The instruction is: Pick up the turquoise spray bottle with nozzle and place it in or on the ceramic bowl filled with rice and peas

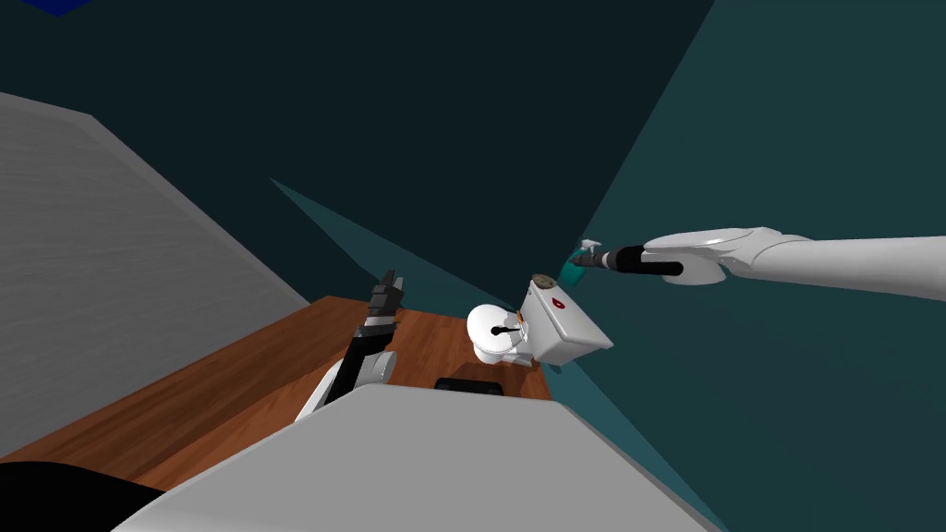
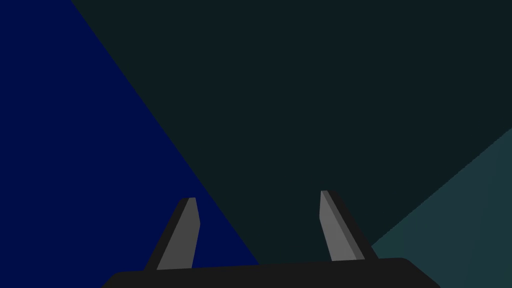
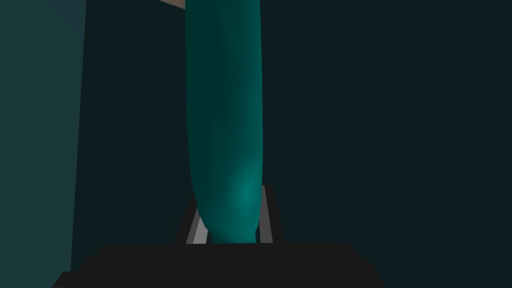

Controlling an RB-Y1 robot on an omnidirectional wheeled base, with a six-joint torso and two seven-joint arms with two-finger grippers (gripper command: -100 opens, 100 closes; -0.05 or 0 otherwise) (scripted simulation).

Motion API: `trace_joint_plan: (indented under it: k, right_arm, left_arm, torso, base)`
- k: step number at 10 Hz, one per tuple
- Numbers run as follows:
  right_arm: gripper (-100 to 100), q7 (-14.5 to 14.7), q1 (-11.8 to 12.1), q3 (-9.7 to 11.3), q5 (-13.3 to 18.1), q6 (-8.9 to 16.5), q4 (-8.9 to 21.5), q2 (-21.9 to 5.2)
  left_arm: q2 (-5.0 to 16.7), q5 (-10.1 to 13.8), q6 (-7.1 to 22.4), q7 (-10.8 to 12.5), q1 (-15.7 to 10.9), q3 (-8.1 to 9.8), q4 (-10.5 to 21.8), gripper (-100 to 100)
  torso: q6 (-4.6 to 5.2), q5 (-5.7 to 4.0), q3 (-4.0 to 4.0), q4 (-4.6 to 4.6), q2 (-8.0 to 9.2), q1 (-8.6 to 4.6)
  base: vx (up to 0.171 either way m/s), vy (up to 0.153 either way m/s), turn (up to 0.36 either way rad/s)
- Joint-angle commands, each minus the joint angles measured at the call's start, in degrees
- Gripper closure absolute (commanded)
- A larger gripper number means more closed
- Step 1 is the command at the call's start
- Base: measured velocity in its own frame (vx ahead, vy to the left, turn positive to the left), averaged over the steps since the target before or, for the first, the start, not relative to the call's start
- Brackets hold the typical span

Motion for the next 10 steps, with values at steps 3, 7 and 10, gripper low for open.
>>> trace_joint_plan:
  k: [3,7,10]
  right_arm:
    - [100,-4.55,3.09,-0.13,-1.42,-3.21,5.82,-5.67]
    - [100,-8.33,5.76,0.43,-2.47,-5.87,10.95,-10.01]
    - [100,-11.87,8.4,1.4,-3.39,-8.24,15.52,-13.67]
  left_arm:
    - [0.0,0.0,0.0,0.0,0.0,0.0,0.0,0]
    - [0.0,0.0,0.0,0.0,0.0,0.0,0.0,0]
    - [0.0,0.0,0.0,0.0,0.0,0.0,0.0,0]
  torso:
    - [0.02,-0.01,0.0,-0.01,0.02,0.01]
    - [0.0,-0.02,-0.16,-0.15,-0.17,-0.09]
    - [0.03,-0.02,-0.22,-0.18,-0.28,-0.15]
  base:
    - [0.032,-0.028,0.02]
    - [0.048,-0.042,0.036]
    - [0.062,-0.058,0.046]
